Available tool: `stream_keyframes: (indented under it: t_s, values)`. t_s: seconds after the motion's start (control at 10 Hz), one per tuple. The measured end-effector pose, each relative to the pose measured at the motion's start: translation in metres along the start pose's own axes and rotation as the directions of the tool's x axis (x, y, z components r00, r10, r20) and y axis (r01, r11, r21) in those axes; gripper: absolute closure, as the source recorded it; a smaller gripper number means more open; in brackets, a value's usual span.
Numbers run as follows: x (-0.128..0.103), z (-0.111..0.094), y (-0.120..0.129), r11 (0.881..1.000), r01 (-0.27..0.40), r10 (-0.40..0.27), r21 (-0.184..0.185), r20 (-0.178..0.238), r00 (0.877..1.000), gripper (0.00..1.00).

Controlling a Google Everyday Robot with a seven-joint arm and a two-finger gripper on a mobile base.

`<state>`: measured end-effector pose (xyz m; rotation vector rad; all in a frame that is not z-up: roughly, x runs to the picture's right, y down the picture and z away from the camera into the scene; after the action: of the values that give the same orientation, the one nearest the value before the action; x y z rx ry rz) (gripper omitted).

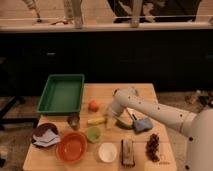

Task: Place banana in metal cup

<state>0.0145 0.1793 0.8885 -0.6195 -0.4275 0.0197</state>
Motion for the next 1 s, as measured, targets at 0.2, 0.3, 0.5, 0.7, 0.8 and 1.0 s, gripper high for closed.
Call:
stream_keyframes:
  t_s: [0.2,0.3,0.5,0.7,0.8,1.0]
  values:
    - [-0.001,-0.002,0.000,1.000,0.003,-0.003,0.001,-0.001,1.000,0.83]
    - [-0.001,-0.003,0.000,1.000,0.005,-0.005,0.000,-0.002,1.000,0.93]
    - [-0.001,-0.003,0.000,1.000,0.009,-0.009,0.000,-0.004,1.000,1.00]
    - [-0.007,-0.008,0.003,1.000,0.022,-0.022,0.005,-0.001,1.000,1.00]
    - [-0.016,-0.019,0.004,0.999,0.039,-0.039,0.019,0.004,0.999,1.00]
    - [-0.031,-0.049,0.005,0.997,0.064,-0.064,0.050,0.009,0.998,1.00]
